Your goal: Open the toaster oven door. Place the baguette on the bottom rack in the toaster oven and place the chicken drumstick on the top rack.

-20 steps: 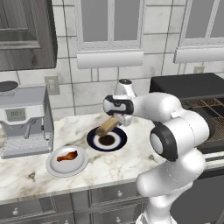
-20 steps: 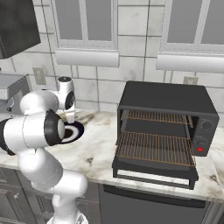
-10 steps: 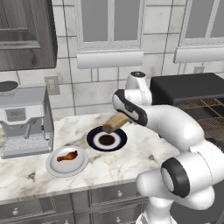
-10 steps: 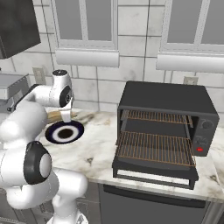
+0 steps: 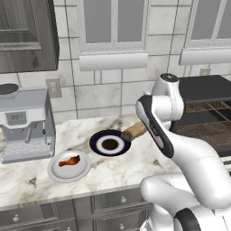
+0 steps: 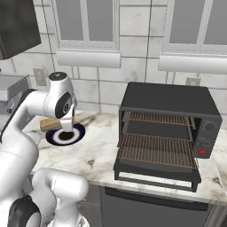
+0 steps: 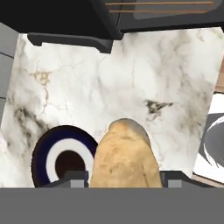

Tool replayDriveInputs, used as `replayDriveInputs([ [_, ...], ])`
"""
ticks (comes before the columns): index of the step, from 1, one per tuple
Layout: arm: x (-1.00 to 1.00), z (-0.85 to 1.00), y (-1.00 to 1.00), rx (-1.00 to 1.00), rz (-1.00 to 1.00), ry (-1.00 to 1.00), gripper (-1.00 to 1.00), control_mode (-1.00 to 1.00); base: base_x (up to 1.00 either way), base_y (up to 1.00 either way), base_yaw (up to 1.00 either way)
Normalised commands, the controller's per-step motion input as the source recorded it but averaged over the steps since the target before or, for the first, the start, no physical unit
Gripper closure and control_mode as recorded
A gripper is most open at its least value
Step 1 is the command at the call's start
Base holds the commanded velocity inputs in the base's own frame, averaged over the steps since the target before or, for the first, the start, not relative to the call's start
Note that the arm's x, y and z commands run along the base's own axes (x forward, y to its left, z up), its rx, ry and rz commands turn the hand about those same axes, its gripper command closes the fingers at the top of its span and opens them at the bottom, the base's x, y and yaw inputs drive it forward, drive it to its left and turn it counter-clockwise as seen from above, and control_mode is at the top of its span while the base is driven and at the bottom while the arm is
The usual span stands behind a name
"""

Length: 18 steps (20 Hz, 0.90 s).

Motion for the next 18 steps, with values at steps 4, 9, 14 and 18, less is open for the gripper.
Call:
replayDriveInputs([
  [4,-0.94,0.22,-0.57,0.00,-0.07,-0.04,1.00,-1.00,0.00,0.00,0.00],
  [9,-0.63,0.13,-0.74,0.00,-0.11,-0.02,1.00,-1.00,0.00,0.00,0.00],
  [14,-0.01,0.01,-0.95,0.04,-0.08,0.00,1.00,-1.00,0.00,0.00,0.00],
  [18,0.10,0.00,-1.00,0.11,-0.01,0.00,1.00,-1.00,0.00,0.00,0.00],
])
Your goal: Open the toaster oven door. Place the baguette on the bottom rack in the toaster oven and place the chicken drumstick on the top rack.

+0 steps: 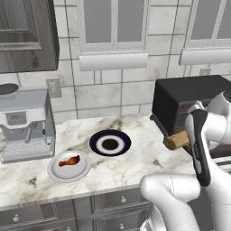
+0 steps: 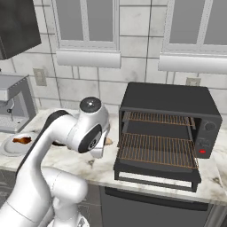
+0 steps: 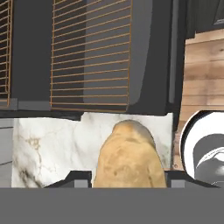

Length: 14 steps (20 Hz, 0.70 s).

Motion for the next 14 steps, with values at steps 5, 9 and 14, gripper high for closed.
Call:
replayDriveInputs([
  [5,0.26,-0.01,-1.00,0.11,-0.05,0.00,1.00,-1.00,0.00,0.00,0.00],
  [9,0.55,0.00,-0.99,0.07,-0.07,0.00,1.00,-1.00,0.00,0.00,0.00],
  [14,0.49,0.00,-0.79,0.05,-0.09,-0.02,1.00,-1.00,0.00,0.00,0.00],
])
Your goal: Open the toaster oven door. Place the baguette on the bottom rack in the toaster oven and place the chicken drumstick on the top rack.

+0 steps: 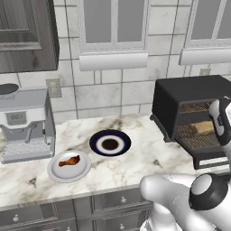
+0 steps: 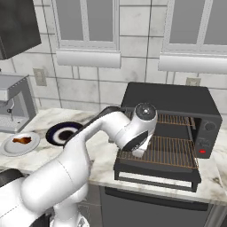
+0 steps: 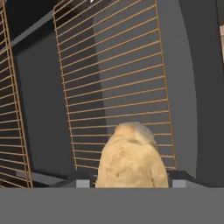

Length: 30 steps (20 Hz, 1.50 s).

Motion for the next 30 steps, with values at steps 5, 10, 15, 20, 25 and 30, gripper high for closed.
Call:
replayDriveInputs([
  [5,0.30,-0.10,-0.68,0.04,-0.05,-0.01,1.00,-1.00,0.00,0.00,0.00],
  [10,0.17,-0.41,-0.52,0.00,-0.01,0.00,1.00,-1.00,0.00,0.00,0.00],
  [15,0.21,-0.61,-0.07,-0.03,-0.01,-0.05,1.00,-1.00,0.00,0.00,0.00],
  [20,0.23,-0.55,0.00,-0.03,-0.08,-0.08,1.00,-1.00,0.00,0.00,0.00],
  [25,0.29,-0.13,0.00,-0.01,-0.12,-0.06,1.00,-1.00,0.00,0.00,0.00],
  [30,0.19,-0.06,-0.07,-0.01,-0.10,-0.04,1.00,-1.00,0.00,0.00,0.00],
])
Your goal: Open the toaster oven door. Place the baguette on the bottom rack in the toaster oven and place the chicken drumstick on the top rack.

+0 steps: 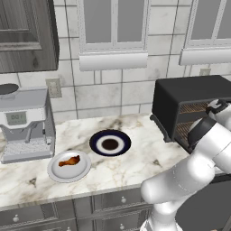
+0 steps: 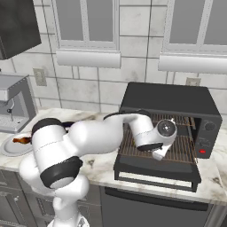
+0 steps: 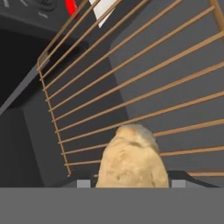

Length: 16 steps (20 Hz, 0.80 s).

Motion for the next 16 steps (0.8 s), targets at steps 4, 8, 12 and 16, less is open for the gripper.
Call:
replayDriveInputs([
  [4,0.00,-0.14,-0.11,-0.02,-0.03,-0.01,-1.00,-1.00,0.00,0.00,0.00],
  [8,-0.07,0.25,-0.18,0.00,0.00,0.00,-1.00,-1.00,0.00,0.00,0.00],
  [12,-0.27,0.55,-0.27,0.02,0.00,0.00,-1.00,-1.00,0.00,0.00,0.00],
  [16,-0.61,0.50,-0.19,0.01,-0.02,0.02,-1.00,-1.00,0.00,0.00,0.00],
])
